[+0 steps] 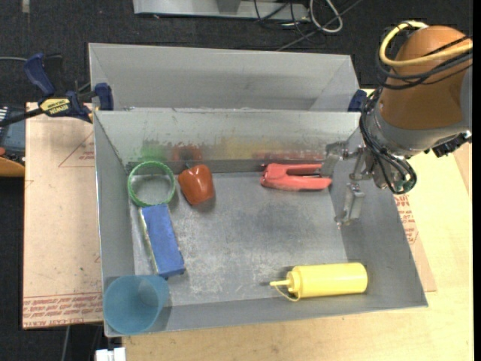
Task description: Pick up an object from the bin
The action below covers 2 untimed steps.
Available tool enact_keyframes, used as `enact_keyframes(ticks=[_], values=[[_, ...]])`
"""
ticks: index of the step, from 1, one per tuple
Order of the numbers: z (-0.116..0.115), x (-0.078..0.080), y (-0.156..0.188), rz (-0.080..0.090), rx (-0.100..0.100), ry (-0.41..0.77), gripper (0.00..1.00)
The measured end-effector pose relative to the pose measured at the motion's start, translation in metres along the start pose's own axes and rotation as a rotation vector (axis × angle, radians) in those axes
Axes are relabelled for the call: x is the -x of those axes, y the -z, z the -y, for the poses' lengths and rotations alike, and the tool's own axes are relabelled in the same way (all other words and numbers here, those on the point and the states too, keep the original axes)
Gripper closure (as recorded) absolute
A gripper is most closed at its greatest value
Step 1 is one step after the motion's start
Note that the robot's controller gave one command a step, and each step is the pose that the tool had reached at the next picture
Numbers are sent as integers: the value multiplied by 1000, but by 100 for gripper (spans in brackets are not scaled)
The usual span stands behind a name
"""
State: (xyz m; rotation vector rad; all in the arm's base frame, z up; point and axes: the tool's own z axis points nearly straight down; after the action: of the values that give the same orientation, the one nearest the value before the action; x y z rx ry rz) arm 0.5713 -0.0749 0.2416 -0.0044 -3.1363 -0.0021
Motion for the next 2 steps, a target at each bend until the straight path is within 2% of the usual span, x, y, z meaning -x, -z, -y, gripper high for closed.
enact_keyframes(ticks=[1,2], values=[[0,1,4,7,-1,3,0],[-1,-53,-101,8,-1,232,0]])
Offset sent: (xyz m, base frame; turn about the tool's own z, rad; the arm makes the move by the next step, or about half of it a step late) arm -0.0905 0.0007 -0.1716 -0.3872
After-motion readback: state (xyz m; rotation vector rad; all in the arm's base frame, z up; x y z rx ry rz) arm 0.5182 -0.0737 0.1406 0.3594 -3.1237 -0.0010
